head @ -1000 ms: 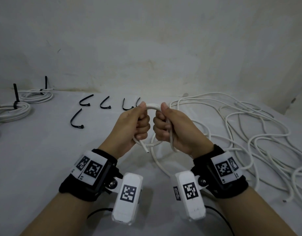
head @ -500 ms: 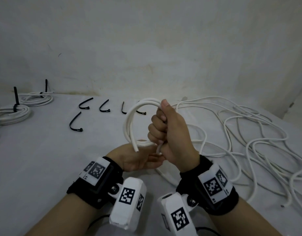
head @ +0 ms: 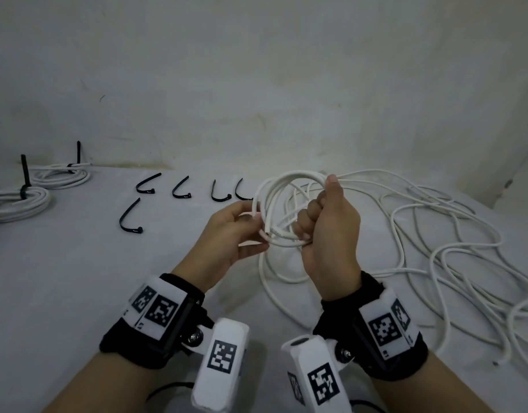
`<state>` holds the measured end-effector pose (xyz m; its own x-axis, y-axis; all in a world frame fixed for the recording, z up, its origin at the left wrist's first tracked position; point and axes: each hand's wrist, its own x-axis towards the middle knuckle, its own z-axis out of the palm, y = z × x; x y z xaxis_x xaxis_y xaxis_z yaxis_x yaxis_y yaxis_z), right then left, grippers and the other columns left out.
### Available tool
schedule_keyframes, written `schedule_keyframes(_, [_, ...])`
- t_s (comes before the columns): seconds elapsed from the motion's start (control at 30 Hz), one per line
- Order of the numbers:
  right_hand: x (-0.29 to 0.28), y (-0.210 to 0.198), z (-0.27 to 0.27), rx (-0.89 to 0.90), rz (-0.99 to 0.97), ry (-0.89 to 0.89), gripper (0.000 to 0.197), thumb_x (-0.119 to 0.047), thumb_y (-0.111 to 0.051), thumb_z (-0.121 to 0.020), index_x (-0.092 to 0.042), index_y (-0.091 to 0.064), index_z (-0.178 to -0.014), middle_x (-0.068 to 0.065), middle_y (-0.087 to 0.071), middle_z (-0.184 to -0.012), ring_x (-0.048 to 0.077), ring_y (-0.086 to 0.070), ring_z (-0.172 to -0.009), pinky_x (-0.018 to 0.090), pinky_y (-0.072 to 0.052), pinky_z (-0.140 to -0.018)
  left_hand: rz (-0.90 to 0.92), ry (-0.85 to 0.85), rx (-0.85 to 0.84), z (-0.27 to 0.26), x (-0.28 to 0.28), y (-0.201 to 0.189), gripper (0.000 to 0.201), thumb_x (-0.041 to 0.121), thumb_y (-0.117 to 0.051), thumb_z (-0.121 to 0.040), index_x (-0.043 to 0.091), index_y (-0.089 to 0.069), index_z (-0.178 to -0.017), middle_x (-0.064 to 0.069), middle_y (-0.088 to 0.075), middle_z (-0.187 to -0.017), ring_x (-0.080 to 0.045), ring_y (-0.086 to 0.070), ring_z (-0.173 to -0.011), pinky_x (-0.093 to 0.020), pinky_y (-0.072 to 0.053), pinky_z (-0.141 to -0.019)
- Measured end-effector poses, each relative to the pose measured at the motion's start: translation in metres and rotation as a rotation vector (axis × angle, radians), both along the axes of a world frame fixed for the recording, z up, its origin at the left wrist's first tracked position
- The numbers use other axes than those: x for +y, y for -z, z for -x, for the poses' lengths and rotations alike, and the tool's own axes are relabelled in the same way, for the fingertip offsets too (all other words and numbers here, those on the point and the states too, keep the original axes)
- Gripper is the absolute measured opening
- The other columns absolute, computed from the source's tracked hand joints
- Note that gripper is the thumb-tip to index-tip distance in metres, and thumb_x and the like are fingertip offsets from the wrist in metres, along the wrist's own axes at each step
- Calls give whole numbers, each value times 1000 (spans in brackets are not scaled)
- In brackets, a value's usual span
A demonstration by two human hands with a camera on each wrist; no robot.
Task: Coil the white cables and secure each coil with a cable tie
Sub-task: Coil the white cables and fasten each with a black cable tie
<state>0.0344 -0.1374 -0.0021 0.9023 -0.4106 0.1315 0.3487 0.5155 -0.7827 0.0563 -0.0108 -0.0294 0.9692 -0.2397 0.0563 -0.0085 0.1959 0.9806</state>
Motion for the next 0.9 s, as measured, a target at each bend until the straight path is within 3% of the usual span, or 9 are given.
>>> schedule_keyframes(0.17, [-1, -2, 2, 44, 60, -3, 45, -27, -44, -102, -18, -28, -60, -9, -23, -40, 7, -19, -32, 18, -18, -35, 41, -21, -52, 1, 3, -6, 24, 13, -40, -100, 10, -64, -99, -5, -65, -81, -13, -62, -72, -27, -57, -68])
schedule_keyframes(0.27, [-1, -2, 3, 58, 81, -3, 46, -26, -44, -102, -17, -28, -59, -9, -23, -39, 7, -20, -31, 18, -19, -35, -47, -36, -136, 3, 2, -8, 26, 18, -39, -101, 12, -65, -101, -3, -66, -80, -11, -63, -72, -24, -55, -66])
schedule_keyframes(0.4, [-2, -4, 5, 63, 94, 6, 46, -26, -44, -101, -17, -31, -59, -8, -24, -38, 7, -21, -31, 19, -21, -34, -165, -55, -252, 1, -1, -15, 24, 15, -42, -100, 7, -64, -104, -8, -62, -84, -5, -62, -69, -22, -56, -66])
schedule_keyframes(0.53, [-6, -6, 4, 47, 74, 29, 46, -26, -44, -101, -17, -30, -58, -8, -23, -39, 7, -19, -32, 18, -20, -35, -251, 6, -294, -3, -4, -32, 33, 18, -38, -101, -5, -63, -101, -16, -63, -86, -8, -63, -67, -21, -56, -63])
schedule_keyframes(0.73, [-9, -5, 0, 44, 51, -34, 45, -27, -42, -102, -18, -29, -60, -8, -22, -40, 7, -18, -33, 17, -19, -35, -319, 82, -328, -12, -14, -54, 36, 22, -34, -103, 2, -64, -98, -1, -68, -73, -11, -66, -63, -27, -57, -65])
schedule_keyframes(0.9, [-5, 1, -3, 74, 131, -163, 46, -28, -41, -101, -19, -27, -59, -7, -20, -43, 7, -17, -35, 19, -18, -34, -348, 114, -354, -16, -18, -61, 32, 19, -35, -103, 8, -58, -84, -2, -50, -65, -9, -48, -46, -24, -50, -50])
